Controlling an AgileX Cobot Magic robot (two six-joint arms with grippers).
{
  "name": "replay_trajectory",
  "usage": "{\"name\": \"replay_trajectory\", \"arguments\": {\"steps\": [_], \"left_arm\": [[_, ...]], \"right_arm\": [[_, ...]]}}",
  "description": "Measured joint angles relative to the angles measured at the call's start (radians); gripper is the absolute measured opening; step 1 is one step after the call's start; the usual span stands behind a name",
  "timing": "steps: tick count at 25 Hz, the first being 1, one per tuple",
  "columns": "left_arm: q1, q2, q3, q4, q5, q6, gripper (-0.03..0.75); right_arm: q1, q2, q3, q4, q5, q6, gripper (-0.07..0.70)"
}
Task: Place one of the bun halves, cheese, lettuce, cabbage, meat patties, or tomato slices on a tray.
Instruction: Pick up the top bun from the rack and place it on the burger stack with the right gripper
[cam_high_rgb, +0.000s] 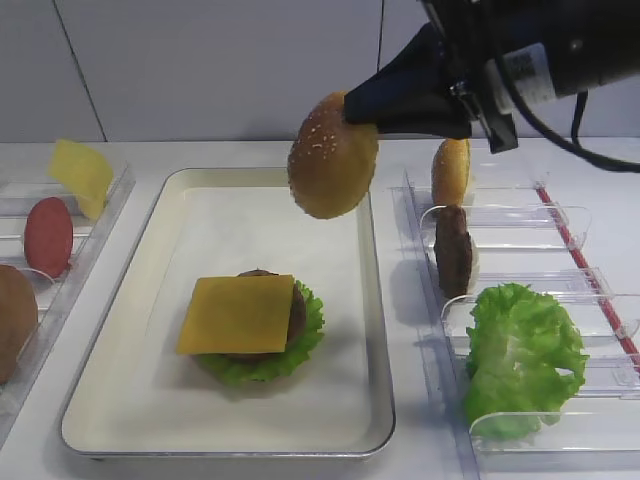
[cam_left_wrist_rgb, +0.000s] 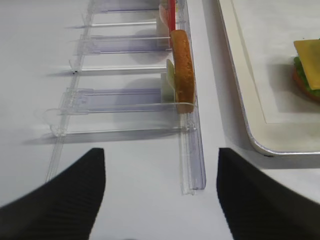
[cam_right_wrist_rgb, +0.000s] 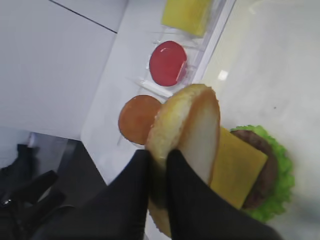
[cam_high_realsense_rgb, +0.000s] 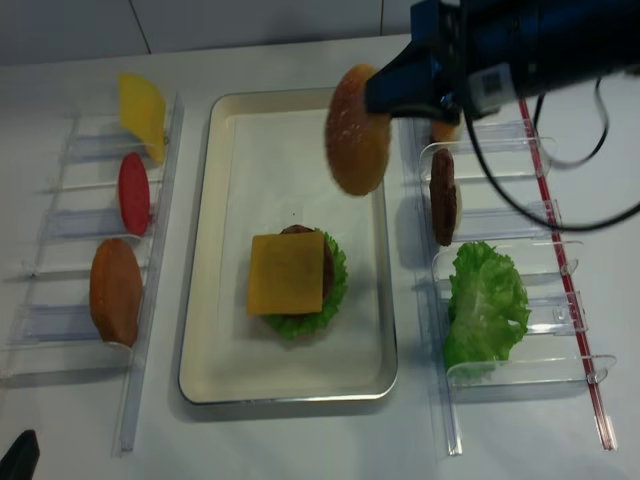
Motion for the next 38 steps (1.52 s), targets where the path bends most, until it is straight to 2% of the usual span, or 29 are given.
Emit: {"name": "replay_trajectory", "arguments": {"steps": [3,8,11,22,38], "left_arm": [[0.0,0.0,0.0,0.0,0.0,0.0,0.472],[0.0,0.0,0.0,0.0,0.0,0.0,0.472],[0.0,0.0,0.0,0.0,0.0,0.0,0.472],[0.0,0.0,0.0,0.0,0.0,0.0,0.472],[0.0,0.0,0.0,0.0,0.0,0.0,0.472]], "right_arm": [[0.0,0.0,0.081,0.12,0.006,-0.093,0.085],[-0.001,0.046,0.193,0.336,0.119,-0.241,0.084],[-0.001,0.11,0.212,0.394,0.128,-0.286,0.081],[0.132,0.246,0.214,0.414,0.122,-0.352,0.077],[0.178,0.35,0.128,0.426,0.119,-0.306,0.074]]}}
